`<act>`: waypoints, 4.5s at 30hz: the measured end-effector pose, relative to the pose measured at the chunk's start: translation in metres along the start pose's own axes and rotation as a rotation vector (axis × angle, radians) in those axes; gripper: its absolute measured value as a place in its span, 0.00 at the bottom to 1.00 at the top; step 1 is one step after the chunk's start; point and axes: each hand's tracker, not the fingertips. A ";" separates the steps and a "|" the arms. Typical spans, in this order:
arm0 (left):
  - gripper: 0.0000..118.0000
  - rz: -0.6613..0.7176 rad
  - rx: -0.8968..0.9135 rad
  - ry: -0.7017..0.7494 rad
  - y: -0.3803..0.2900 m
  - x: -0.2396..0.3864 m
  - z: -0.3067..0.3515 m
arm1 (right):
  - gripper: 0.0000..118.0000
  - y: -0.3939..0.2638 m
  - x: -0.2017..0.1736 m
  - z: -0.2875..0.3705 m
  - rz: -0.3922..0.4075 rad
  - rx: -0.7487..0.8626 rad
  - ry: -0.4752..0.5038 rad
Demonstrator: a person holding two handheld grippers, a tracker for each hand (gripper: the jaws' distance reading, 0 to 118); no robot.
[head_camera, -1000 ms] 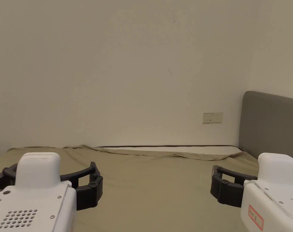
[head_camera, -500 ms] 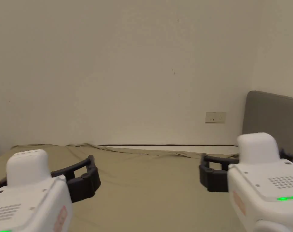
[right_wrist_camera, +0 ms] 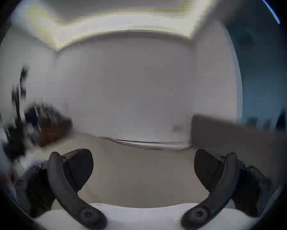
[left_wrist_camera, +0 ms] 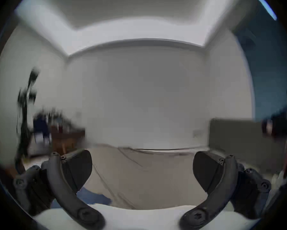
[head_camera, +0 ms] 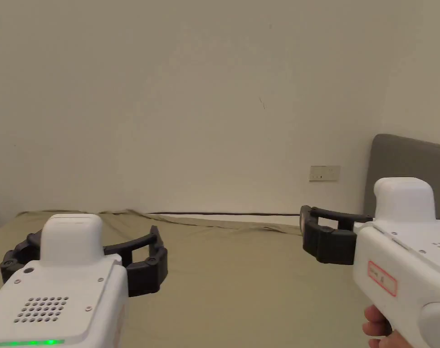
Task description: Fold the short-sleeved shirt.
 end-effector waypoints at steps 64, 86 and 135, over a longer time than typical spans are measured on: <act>1.00 0.167 -1.191 0.095 -0.421 -0.263 -0.300 | 0.03 -0.178 -0.204 -0.154 0.264 -0.451 0.462; 0.04 0.031 -0.978 -0.487 -0.274 0.109 -0.349 | 0.03 -0.095 0.034 -0.060 0.148 -0.298 -0.094; 1.00 -0.045 -1.003 -0.255 -0.260 -0.024 -0.232 | 0.03 -0.140 0.036 -0.049 0.093 -0.414 0.043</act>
